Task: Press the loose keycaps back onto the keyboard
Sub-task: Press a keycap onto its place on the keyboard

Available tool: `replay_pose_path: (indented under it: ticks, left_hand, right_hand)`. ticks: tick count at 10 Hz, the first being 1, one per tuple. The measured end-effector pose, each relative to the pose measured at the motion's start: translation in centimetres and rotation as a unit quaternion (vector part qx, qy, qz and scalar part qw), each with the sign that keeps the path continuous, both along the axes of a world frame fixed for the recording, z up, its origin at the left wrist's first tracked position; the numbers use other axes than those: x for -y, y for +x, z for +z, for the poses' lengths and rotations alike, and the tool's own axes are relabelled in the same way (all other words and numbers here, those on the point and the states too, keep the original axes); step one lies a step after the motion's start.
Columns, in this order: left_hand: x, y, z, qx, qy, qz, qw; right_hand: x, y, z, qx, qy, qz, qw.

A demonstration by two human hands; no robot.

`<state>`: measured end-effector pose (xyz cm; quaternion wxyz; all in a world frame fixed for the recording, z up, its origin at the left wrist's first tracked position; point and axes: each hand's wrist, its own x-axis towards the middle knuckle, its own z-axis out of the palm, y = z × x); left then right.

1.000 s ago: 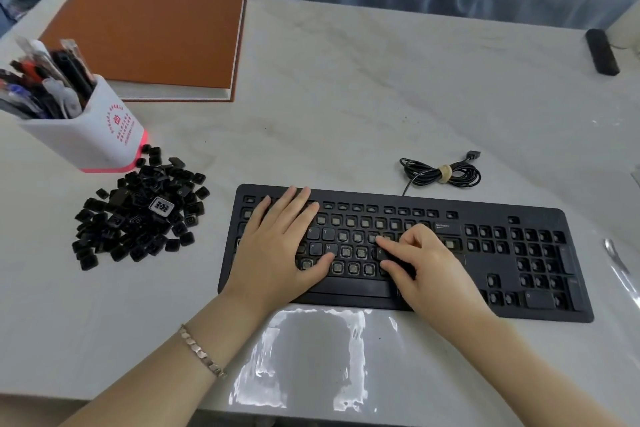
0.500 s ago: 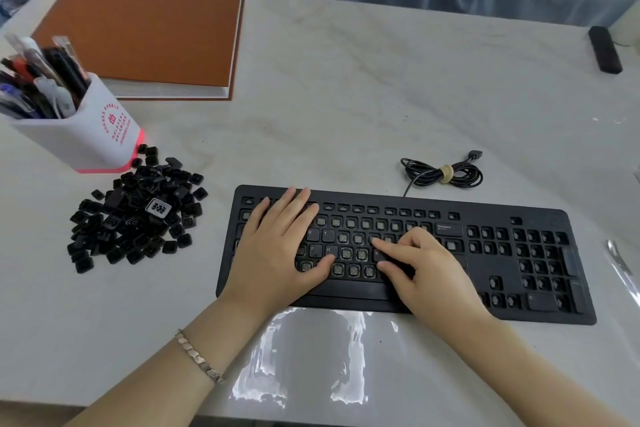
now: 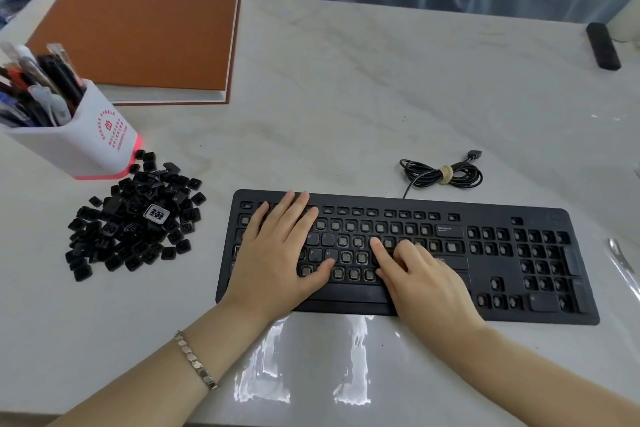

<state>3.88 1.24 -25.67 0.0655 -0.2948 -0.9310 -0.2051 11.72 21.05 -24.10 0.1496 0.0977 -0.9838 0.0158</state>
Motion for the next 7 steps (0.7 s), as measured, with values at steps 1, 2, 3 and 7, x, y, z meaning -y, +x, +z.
replay_pose_path:
  ticks: [1,2,3,7]
  left_hand:
    - [-0.04,-0.06,0.04,-0.002,-0.001,0.0,1.0]
    - [-0.12,-0.04,0.11,-0.001,-0.002,0.0,1.0]
    - [-0.03,-0.06,0.14,0.002,-0.007,0.0,1.0]
    - [-0.16,0.0,0.18,-0.001,-0.009,0.0,1.0]
  right_hand:
    - [-0.39,-0.18,-0.28,-0.006,0.005,0.011,1.0]
    - [-0.49,-0.12,-0.56,-0.013,-0.002,0.011,1.0]
    - [-0.7,-0.28,-0.38,0.0,-0.021,0.019,1.0]
    - [-0.98,-0.24,0.06,0.088,-0.296,-0.042,0.95]
